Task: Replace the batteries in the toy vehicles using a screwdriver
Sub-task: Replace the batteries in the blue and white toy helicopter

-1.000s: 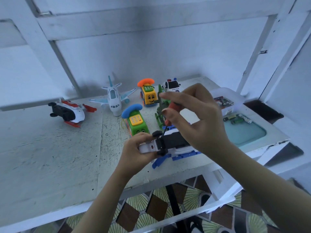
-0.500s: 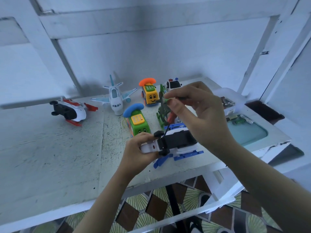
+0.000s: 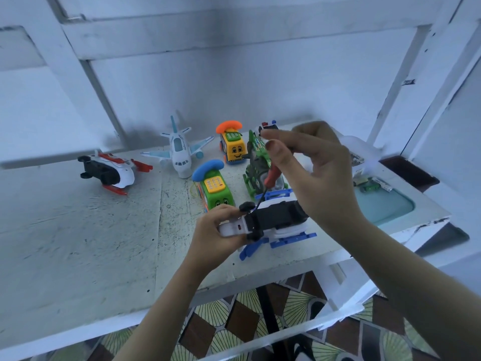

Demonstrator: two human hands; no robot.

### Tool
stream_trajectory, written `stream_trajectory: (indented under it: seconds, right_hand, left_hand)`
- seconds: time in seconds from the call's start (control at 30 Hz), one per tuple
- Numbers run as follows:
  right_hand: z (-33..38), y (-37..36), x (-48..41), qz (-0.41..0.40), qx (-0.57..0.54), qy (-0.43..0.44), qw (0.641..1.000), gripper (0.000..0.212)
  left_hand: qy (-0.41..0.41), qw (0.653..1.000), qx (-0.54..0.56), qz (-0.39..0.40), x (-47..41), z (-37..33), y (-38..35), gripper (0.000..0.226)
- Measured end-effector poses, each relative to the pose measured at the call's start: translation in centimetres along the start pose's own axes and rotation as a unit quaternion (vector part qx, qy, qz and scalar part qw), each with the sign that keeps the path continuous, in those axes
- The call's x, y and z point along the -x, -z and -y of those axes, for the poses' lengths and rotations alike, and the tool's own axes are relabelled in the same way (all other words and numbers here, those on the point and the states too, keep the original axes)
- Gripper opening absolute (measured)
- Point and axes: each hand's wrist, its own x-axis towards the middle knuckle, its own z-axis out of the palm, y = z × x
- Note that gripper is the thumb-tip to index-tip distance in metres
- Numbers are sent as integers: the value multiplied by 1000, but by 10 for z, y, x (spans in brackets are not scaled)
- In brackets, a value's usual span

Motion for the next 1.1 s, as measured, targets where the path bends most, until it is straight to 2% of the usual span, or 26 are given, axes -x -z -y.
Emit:
stream_trajectory:
  seconds: [0.07,0.13,0.2,0.27,0.33,0.47,0.63,0.73,0.83,0.9,0.93,1.03,1.1]
  right_hand:
    - [-3,1,-2,24,-20,-6,999,25]
    - [-4,2,-2,53,-117,-45,991,30]
    - [0,2,-1,54,-202,-68,976,33]
    - [4,0,0,45,-234,-81,968,33]
    - [5,-2,2,27,-198,-74,977,33]
    - [0,-3,5,-2,-32,4,999,22]
    - [2,2,3,64,-102,5,993,36]
    - [5,3,3,48,-131,-13,990,39]
    - [0,1,6,7,-31,12,999,32]
    - [-3,1,6,9,51,43,998,33]
    - [-5,1,6,25,45,43,998,35]
    - [-3,2,6,84,-70,5,994,40]
    - [0,3,7,79,-115,-9,990,40]
  left_hand:
    - [2,1000,-2,1,0,0,1,43]
    - [7,1000,-4,0,0,-1,0,46]
    - [7,1000,-2,0,0,-1,0,47]
    - [5,1000,0,-2,0,0,0,47]
    - [8,1000,-5,-3,0,0,0,48]
    - [9,1000,-7,-3,-1,0,0,48]
    - [3,1000,-5,0,-1,0,1,44]
    - [-4,1000,-6,-5,0,0,-1,40]
    - [-8,1000,-4,-12,1,0,-2,38]
    - [-5,1000,0,-11,1,-1,-2,39]
    - [-3,1000,0,-9,2,-1,-2,41]
    - [4,1000,0,-6,3,0,-1,43]
    - [7,1000,3,-10,3,1,-2,42]
